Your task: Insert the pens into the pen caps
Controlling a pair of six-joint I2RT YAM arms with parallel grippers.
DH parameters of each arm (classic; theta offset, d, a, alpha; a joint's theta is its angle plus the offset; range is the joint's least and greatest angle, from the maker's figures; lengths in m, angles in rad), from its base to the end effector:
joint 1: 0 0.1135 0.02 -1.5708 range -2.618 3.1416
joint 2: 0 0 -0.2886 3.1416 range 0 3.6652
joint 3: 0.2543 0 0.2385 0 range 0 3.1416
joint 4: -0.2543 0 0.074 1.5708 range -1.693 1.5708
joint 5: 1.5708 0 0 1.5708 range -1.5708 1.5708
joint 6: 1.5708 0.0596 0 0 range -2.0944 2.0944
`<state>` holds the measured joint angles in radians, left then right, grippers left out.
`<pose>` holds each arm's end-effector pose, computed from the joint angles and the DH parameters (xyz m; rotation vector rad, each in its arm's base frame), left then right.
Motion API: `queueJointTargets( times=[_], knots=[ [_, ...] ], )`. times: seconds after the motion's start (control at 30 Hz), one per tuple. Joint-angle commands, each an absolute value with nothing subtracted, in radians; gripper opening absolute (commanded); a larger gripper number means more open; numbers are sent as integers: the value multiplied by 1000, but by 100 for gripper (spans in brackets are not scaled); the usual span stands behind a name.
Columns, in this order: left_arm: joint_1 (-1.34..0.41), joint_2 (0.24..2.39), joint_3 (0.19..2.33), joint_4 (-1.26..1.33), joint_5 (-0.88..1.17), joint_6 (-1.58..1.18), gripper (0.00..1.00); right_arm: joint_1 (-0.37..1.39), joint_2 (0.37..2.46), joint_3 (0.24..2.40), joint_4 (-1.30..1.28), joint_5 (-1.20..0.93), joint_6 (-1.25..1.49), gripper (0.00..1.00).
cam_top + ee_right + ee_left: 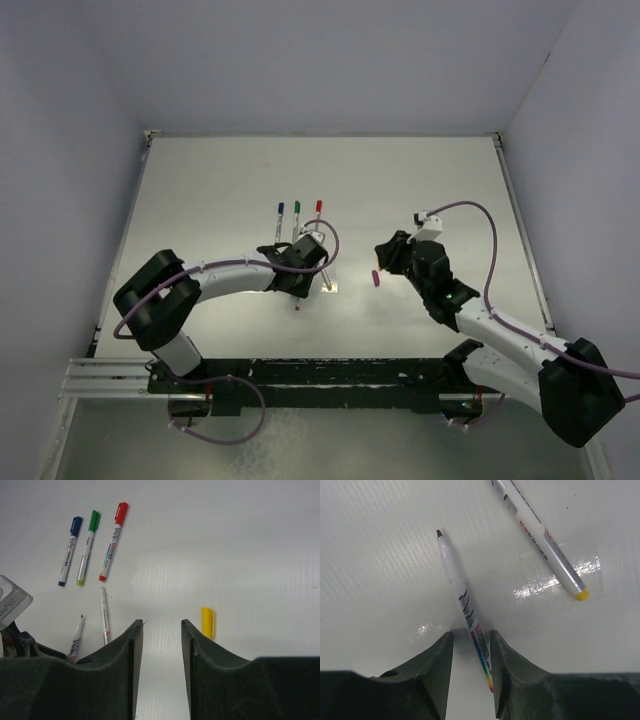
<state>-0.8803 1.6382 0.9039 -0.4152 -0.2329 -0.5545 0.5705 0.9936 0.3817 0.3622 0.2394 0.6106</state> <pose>0.2048 -0.2263 0.1709 0.3672 2.6460 -0.1400 0.1875 0.1035 0.2393 0.2099 1.8453 0.6153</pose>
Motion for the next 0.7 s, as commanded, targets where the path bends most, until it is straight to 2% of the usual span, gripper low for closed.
queueJointTargets(
  times=[0.0,0.43,0.67],
  knots=[
    [-885,1688,901,-505,-162,-519,38,572,965,420,356,230,618,39],
    [-886,1772,920,-536,-107,-503,30,572,936,413,330,227,618,39],
    [-886,1793,894,-546,-67,-511,31,572,937,434,283,234,617,39]
  ],
)
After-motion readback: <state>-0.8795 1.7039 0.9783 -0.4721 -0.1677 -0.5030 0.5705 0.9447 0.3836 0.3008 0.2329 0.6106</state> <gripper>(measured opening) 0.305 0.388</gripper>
